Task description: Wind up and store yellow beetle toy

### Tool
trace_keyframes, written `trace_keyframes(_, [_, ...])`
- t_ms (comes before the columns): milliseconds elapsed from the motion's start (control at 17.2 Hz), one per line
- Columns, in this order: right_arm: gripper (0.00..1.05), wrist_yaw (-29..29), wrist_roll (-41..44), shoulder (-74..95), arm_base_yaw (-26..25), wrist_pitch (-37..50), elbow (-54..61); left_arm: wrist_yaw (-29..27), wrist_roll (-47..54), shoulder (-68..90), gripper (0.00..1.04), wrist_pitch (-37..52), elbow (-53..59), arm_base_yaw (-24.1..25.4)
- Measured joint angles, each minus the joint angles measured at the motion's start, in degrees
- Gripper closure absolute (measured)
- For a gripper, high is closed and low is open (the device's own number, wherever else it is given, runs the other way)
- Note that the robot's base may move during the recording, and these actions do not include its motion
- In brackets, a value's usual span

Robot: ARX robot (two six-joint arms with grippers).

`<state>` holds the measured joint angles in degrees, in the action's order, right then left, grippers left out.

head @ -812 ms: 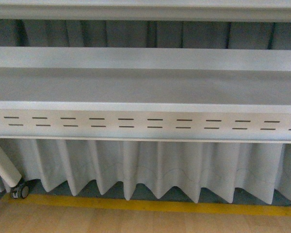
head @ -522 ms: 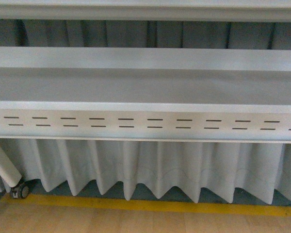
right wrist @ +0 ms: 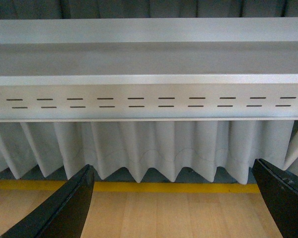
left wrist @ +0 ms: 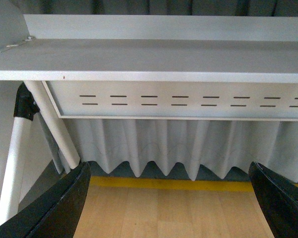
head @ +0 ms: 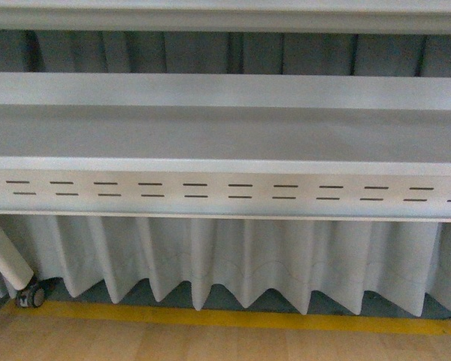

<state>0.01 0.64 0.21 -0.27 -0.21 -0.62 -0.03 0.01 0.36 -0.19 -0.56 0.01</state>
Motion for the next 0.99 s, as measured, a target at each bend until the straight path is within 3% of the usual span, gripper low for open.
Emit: trace_keyframes(986, [0.07, 0.0, 0.0, 0.0, 0.0, 0.0, 0.0, 0.0, 0.0, 0.0, 0.07, 0.0, 0.0, 0.0])
